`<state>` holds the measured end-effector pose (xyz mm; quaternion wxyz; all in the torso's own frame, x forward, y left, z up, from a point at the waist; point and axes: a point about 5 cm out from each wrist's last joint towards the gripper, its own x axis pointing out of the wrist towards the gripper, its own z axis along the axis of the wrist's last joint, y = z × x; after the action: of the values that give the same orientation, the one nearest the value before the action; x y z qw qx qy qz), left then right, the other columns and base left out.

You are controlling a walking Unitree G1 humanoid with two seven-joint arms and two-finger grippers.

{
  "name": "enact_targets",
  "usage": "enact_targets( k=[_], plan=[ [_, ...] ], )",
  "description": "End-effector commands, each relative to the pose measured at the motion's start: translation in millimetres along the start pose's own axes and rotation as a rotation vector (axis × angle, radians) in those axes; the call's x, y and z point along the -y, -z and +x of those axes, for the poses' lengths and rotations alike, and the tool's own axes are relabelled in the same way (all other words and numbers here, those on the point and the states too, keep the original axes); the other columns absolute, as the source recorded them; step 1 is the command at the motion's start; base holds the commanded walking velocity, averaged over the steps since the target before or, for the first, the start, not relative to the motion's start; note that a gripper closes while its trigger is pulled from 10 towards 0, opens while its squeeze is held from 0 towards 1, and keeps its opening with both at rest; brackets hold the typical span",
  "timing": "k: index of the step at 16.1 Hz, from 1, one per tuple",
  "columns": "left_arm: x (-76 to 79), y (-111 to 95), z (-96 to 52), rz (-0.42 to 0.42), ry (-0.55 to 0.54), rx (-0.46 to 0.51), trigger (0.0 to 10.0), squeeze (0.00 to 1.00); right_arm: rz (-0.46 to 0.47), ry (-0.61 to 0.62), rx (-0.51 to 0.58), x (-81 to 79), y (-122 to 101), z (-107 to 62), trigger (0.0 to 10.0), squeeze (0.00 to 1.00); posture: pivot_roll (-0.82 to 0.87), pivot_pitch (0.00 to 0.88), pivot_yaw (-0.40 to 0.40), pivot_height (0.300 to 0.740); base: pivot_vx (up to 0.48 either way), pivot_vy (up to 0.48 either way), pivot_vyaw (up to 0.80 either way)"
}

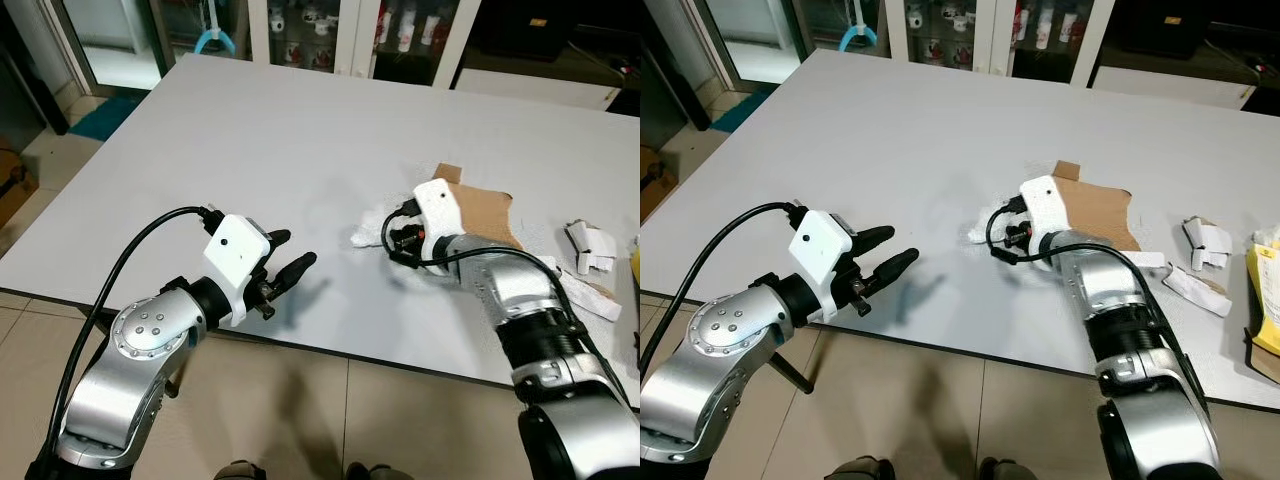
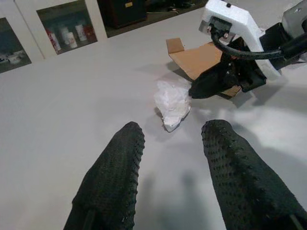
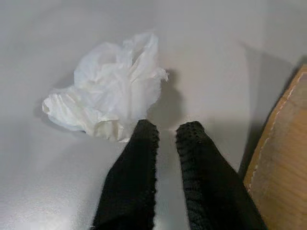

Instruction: Picking trash to rubbish bin

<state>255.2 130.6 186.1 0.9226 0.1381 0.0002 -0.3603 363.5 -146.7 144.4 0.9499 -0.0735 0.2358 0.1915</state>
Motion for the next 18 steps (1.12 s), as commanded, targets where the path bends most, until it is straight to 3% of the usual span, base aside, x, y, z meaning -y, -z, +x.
enact_targets(
  k=[1, 6, 8, 9, 11, 16, 18],
  plan=[
    [3.7, -2.4, -1.2, 0.007, 0.019, 0.003, 10.0, 0.0, 0.018, -0.007, 0.008, 4.5, -1.4, -7.0, 0.0, 0.0, 0.05, 0.13, -0.044, 0.74, 0.0, 0.0, 0.0],
    [3.4, -2.8, -2.5, 0.003, 0.018, 0.005, 10.0, 0.0, 0.058, -0.034, 0.069, 12.8, -7.5, -29.7, 0.0, 0.0, 0.06, 0.135, -0.041, 0.74, 0.0, 0.0, 0.0],
    [2.8, -3.1, -4.0, 0.001, 0.013, 0.008, 10.0, 0.0, 0.147, -0.097, 0.176, 10.6, -13.9, -39.9, 0.0, 0.0, 0.06, 0.132, -0.033, 0.74, 0.0, 0.0, 0.0],
    [1.5, -2.8, -6.0, -0.008, -0.006, 0.019, 10.0, 0.0, 0.272, -0.169, 0.299, 5.6, -15.7, -49.8, 0.0, 0.0, 0.05, 0.118, -0.018, 0.74, 0.0, 0.0, 0.0],
    [0.8, -1.7, -8.2, -0.02, -0.031, 0.031, 10.0, 0.0, 0.393, -0.22, 0.425, -1.4, -15.1, -60.5, 0.0, 0.0, 0.04, 0.107, -0.012, 0.74, 0.0, 0.0, 0.0],
    [8.1, 1.4, -12.7, -0.049, -0.084, 0.051, 10.0, 0.0, 0.617, -0.288, 0.695, -22.5, -10.9, -84.1, 0.0, 0.0, 0.04, 0.073, -0.006, 0.74, 0.0, 0.0, 0.0],
    [8.4, 2.5, -12.7, -0.052, -0.088, 0.051, 10.0, 0.0, 0.685, -0.282, 0.77, -20.1, -16.2, -88.5, 0.0, 0.0, 0.04, 0.063, -0.009, 0.74, 0.0, 0.0, 0.0]
  ],
)
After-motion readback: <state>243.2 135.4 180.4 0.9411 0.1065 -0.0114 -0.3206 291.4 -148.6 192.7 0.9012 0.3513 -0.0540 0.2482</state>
